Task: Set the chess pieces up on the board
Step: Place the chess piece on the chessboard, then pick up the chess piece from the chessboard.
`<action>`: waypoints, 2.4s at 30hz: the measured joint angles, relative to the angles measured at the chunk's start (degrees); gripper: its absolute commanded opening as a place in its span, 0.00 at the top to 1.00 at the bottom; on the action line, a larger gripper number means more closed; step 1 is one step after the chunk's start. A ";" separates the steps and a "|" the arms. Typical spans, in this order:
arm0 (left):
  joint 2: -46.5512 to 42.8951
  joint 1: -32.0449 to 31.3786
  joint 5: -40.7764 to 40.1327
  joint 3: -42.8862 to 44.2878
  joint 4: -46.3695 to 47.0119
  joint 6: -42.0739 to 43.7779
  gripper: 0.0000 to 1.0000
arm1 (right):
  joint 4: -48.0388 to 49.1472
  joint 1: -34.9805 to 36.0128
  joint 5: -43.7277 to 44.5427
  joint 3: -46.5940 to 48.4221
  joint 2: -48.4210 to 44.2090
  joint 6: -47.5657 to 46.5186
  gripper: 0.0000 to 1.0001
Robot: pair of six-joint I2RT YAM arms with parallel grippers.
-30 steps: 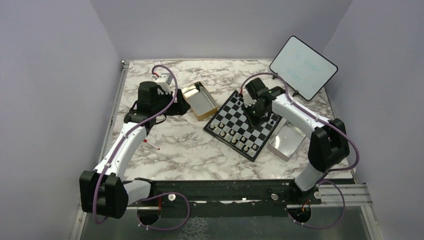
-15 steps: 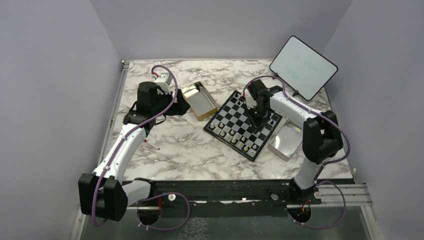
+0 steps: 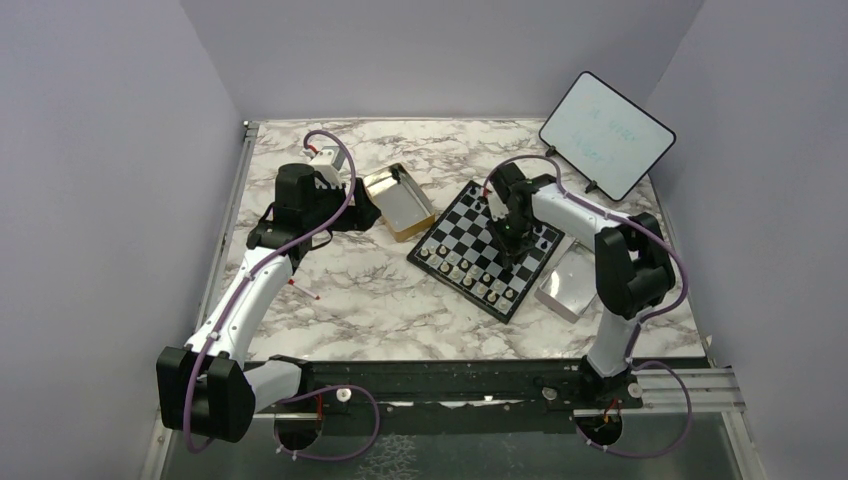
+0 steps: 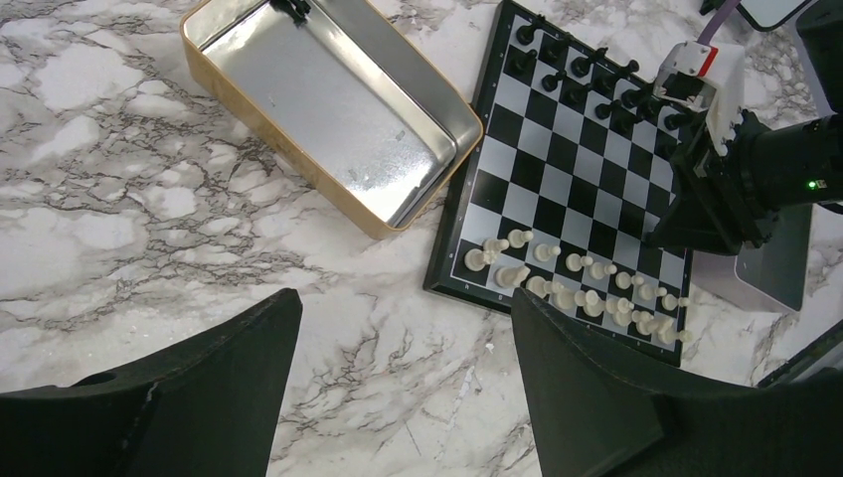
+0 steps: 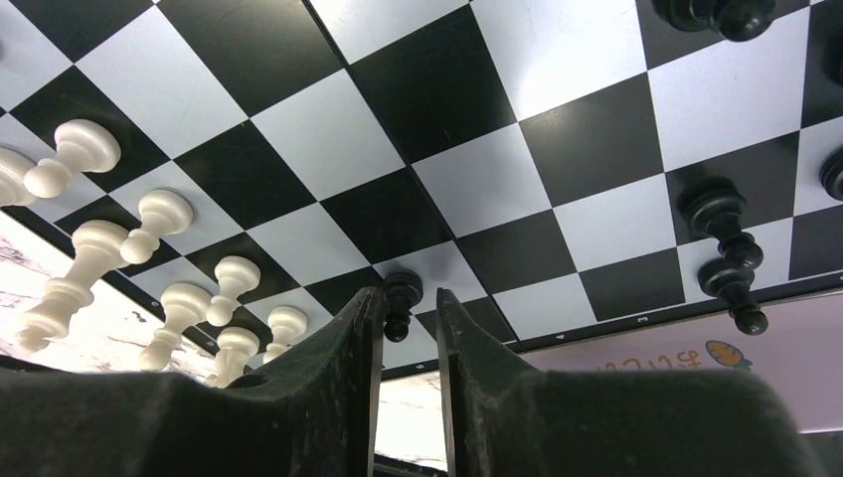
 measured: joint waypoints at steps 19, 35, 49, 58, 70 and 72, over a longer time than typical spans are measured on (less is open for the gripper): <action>0.00 -0.09 -0.02 -0.09 -0.02 0.02 0.21 | 3.91 -0.22 0.90 -5.18 -4.76 3.08 0.68; -0.11 -0.35 -0.11 -0.44 -0.09 0.07 0.19 | 6.78 -0.22 0.79 -7.89 -7.54 5.42 0.79; -0.31 -0.37 -0.28 -0.55 -0.13 0.20 0.18 | 7.30 -0.22 0.81 -8.72 -7.87 5.97 0.89; -0.31 -0.37 -0.28 -0.66 -0.13 0.20 0.18 | 6.62 -0.79 3.50 -3.67 -8.61 6.08 0.89; -0.31 -0.37 -0.26 -0.74 -0.13 0.17 0.18 | 6.88 -6.95 3.93 2.78 -5.38 5.44 0.89; -0.31 -0.39 -0.26 -0.74 -0.11 0.17 0.18 | 6.91 -7.67 3.93 3.19 -4.26 5.38 0.90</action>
